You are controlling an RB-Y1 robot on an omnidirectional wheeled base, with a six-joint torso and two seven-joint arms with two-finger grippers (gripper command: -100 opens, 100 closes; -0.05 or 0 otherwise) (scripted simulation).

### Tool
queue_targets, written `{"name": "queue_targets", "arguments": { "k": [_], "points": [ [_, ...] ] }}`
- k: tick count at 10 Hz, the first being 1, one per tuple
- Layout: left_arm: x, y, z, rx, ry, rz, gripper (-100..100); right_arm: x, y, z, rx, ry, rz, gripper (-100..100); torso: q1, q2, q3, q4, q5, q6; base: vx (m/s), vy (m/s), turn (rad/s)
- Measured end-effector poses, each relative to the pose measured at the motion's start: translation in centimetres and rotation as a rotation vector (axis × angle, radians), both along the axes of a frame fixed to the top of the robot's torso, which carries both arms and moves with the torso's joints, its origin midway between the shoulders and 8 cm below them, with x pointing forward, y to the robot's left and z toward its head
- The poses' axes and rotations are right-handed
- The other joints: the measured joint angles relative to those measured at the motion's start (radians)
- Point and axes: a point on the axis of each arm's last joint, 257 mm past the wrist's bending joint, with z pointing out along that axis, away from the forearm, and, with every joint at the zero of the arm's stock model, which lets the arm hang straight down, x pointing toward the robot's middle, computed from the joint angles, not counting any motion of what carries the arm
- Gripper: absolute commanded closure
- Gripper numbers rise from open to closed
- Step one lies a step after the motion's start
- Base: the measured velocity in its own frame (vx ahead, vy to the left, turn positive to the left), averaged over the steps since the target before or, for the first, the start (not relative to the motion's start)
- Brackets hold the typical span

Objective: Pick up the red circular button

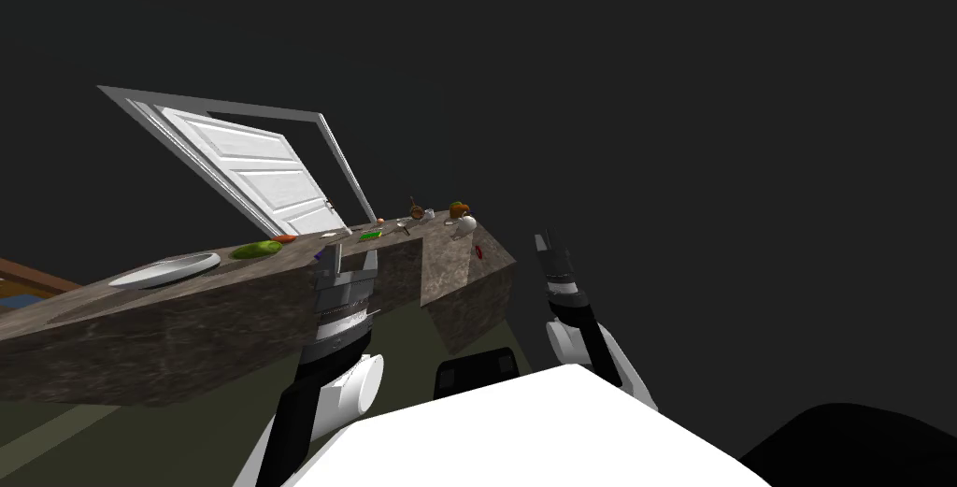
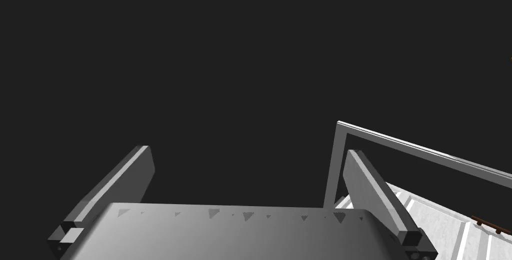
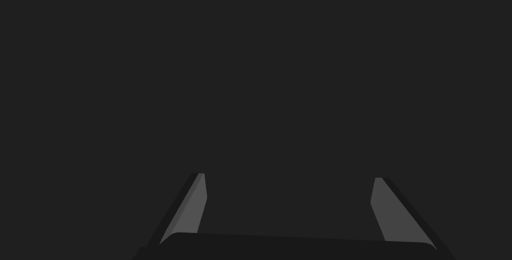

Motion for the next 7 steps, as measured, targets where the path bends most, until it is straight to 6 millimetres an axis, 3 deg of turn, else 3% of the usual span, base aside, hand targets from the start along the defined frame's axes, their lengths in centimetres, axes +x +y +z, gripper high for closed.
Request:
{"name": "queue_targets", "arguments": {
  "k": [7],
  "points": [
    [0.0, 0.0, 0.0, 0.0, 0.0, 0.0, 0, 4.1, 1.4, -2.9, -0.122, 0.134, 0.016, -100, -0.002, 0.0, 0.0, 0.0, 0.0, 0.0, -0.005, -0.019, 0.097]
  ]
}}
